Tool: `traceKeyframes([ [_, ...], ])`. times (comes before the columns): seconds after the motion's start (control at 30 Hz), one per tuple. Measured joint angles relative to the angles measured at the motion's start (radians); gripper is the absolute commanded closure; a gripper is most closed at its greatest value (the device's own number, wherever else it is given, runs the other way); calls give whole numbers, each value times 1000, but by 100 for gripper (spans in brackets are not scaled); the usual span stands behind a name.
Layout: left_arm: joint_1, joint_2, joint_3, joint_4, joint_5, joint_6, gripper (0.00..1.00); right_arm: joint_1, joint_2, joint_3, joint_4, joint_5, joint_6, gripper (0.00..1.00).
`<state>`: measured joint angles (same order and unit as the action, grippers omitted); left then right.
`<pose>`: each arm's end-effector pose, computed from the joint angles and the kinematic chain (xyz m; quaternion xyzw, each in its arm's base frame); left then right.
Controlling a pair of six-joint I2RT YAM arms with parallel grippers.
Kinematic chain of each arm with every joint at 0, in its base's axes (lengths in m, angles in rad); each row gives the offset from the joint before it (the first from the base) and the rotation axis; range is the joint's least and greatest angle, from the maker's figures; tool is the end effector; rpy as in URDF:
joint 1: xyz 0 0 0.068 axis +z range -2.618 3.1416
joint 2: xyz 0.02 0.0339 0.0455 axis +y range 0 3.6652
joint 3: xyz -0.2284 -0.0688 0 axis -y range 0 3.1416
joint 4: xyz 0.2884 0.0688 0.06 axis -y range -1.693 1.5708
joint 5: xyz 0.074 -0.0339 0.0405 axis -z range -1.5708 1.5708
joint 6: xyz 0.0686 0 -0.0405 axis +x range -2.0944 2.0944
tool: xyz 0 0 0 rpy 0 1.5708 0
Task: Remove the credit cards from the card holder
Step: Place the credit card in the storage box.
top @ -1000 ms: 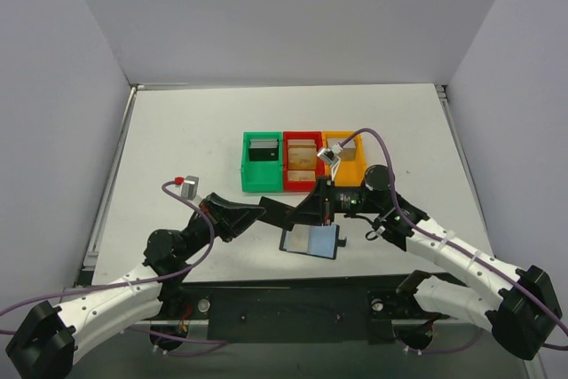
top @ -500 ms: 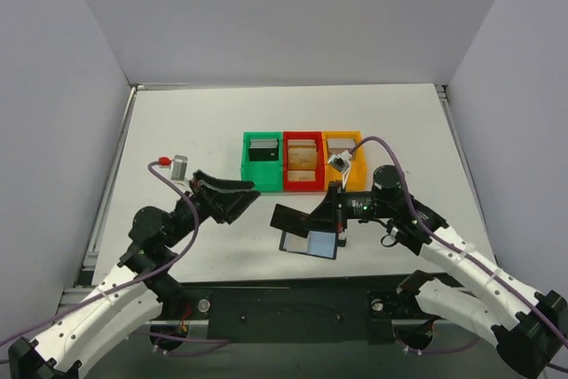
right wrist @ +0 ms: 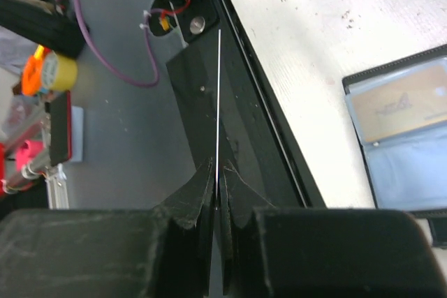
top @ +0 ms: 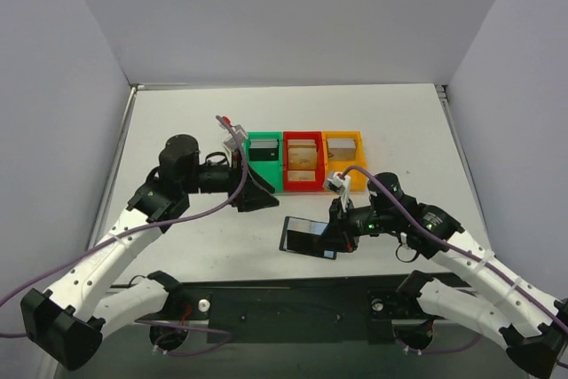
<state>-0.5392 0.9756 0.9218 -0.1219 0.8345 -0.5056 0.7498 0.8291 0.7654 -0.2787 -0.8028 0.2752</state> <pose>0.2325 -0.1984 0.3260 0.2720 0.6962 -0.5622 0.3539 0.1654 0.2214 0.2826 -0.3957 0.6783 0.5384 0.3058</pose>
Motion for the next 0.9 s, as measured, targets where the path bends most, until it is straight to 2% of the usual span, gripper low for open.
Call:
traceKeyframes([
  [0.13,-49,31,21,-109,108,82,33,12,-8,45,-116,13,-97,100],
  [0.23,-158,40,80,-180,112,164,40,19,29,111,-168,-5,-145,100],
  [0.33,-271,74,143,-231,106,241,44,31,69,136,-184,-19,-171,100],
  [0.4,-307,106,162,-257,93,283,46,34,82,137,-200,-26,-180,100],
  [0.9,-355,262,213,-370,56,422,55,70,93,138,-196,-97,-187,100],
])
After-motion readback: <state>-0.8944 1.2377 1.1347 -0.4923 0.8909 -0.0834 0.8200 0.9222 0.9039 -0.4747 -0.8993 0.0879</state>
